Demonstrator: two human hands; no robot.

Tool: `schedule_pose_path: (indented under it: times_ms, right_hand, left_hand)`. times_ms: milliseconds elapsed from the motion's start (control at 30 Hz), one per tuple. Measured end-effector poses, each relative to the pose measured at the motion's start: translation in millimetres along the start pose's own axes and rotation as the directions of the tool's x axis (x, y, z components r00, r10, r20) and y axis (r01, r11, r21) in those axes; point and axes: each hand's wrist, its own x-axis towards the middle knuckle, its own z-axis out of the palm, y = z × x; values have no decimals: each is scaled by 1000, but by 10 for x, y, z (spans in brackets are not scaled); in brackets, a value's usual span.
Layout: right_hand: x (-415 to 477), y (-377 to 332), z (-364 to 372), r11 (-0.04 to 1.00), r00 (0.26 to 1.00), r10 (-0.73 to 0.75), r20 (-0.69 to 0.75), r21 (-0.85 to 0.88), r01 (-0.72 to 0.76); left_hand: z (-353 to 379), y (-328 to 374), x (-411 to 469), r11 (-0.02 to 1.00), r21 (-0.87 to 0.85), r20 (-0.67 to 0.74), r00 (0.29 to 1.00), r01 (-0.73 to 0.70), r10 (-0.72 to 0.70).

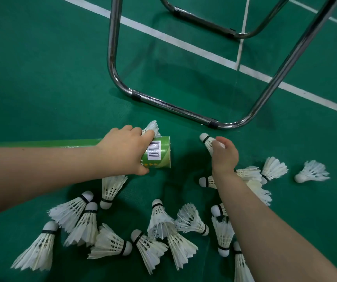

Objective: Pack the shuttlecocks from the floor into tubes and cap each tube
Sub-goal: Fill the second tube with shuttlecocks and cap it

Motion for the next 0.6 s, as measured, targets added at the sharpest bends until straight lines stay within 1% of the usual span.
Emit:
schedule_pose_path:
  times_ms: [67, 133, 200, 267, 333, 367, 433, 500, 533, 600]
  right_hand:
    - [-113, -52, -37, 999, 998, -46, -39, 22, 47]
    - [-301, -118, -76, 991, 995, -98, -17, 88, 99]
    - [-546, -174, -106, 974, 984, -171, 48, 159, 162]
    - [-807, -210, -112, 941, 947, -284, 147, 231, 247]
    - [-1024, -233, -89, 905, 874, -403, 272, 259, 337]
    - [-1107, -253, -79, 893, 823, -447, 350, 232, 386]
    - [-1247, -317, -72, 872, 713, -476, 515, 169, 460]
    - [-1361, -411, -96, 872, 628, -459, 628, 185, 452]
    - [-1407, -454, -110, 878, 603, -449, 660, 202, 433]
    - [-1499, -541, -131, 887, 585, -440, 681, 227, 402]
  left_hand:
    - [-6, 3, -10, 1000, 11, 3, 1000, 0, 0]
    - [-15, 4, -26, 1000, 14, 4, 1000, 4, -4]
    - [-27, 3, -45, 1000, 7, -2, 1000, 11, -11]
    - [-43, 1, -72, 1000, 0, -13, 1000, 13, -13]
    - [-63, -2, -121, 1000, -6, -18, 1000, 16, -16]
    - [-77, -6, -157, 1000, -12, -21, 1000, 18, -18]
    - [-104, -29, -254, 999, -33, -37, 999, 28, -29]
    - [-134, -69, -371, 997, -59, -58, 997, 47, -51]
    - [-147, -94, -433, 996, -73, -66, 996, 58, -63]
    - [-176, -150, -554, 991, -109, -87, 993, 75, -84]
